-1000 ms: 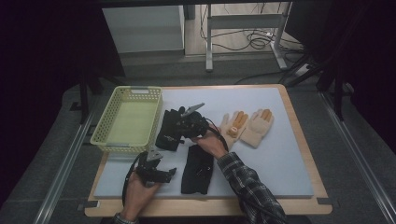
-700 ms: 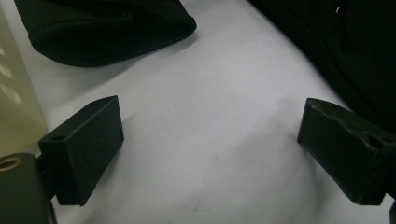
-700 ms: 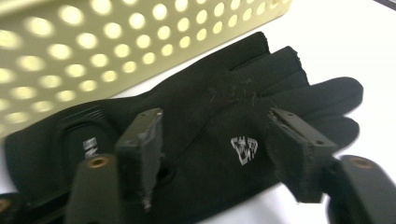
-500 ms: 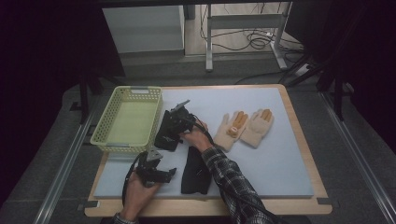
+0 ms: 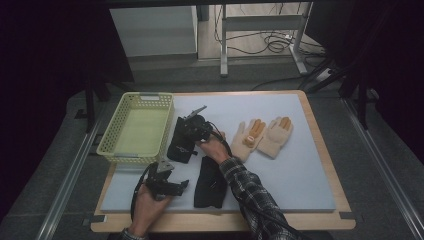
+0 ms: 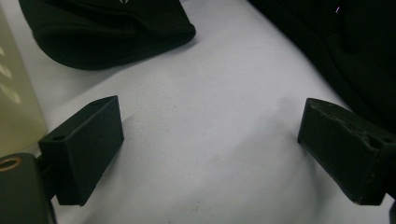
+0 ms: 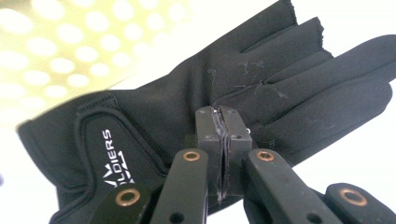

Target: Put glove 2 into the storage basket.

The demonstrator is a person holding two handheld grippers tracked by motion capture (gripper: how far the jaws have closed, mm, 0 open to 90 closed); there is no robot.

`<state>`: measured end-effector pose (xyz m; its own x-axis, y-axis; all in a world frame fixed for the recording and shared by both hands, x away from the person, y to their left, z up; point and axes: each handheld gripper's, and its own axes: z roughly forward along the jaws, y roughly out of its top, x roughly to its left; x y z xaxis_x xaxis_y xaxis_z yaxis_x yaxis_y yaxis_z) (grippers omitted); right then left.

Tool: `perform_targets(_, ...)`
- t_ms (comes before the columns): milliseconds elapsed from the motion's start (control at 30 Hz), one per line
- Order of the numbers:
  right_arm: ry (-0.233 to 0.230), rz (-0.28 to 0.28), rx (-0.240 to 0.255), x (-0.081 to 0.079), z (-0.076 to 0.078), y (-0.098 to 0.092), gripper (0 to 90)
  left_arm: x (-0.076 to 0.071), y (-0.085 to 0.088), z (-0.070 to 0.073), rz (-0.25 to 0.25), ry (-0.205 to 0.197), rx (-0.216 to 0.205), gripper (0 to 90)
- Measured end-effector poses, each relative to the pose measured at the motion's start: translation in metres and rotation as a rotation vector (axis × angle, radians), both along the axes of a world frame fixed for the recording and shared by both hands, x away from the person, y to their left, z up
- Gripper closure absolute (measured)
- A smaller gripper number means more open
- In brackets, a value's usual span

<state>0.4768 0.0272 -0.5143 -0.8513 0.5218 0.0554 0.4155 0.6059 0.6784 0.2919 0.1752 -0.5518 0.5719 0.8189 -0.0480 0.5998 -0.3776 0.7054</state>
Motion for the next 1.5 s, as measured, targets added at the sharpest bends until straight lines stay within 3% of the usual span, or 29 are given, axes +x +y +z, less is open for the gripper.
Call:
perform_targets(400, -0.035, 0.031, 0.089, -0.024, 0.044, -0.024, 87.4, 0.000, 0.000, 0.000, -0.001, 0.000, 0.003, 7.2)
perform_targets(500, -0.040, 0.034, 0.127, -0.033, 0.062, -0.037, 87.4, 0.000, 0.000, 0.000, 0.000, 0.000, 0.003, 7.1)
perform_targets(733, -0.034, 0.035, 0.169, -0.057, 0.080, -0.064, 87.3, 0.000, 0.000, 0.000, -0.001, -0.001, 0.004, 7.2)
perform_targets(933, -0.022, 0.036, 0.182, -0.077, 0.085, -0.086, 87.3, 0.000, 0.000, 0.000, 0.001, -0.003, -0.001, 7.1)
perform_targets(1167, 0.006, 0.008, 0.191, -0.116, 0.084, -0.119, 87.3, 0.000, -0.001, 0.000, 0.007, -0.003, -0.010, 7.1)
perform_targets(1200, 0.006, 0.008, 0.191, -0.116, 0.084, -0.119, 87.3, 0.000, -0.001, 0.000, 0.007, -0.003, -0.010, 7.1)
perform_targets(1233, 0.019, 0.005, 0.183, -0.127, 0.081, -0.123, 87.3, 0.000, -0.001, 0.000, 0.007, -0.001, -0.011, 7.1)
perform_targets(1367, 0.049, 0.003, 0.169, -0.145, 0.076, -0.126, 87.3, 0.000, -0.001, -0.001, 0.007, -0.002, -0.012, 7.1)
perform_targets(1500, 0.069, -0.008, 0.151, -0.151, 0.066, -0.126, 87.2, 0.000, -0.001, 0.000, 0.008, -0.003, -0.011, 7.1)
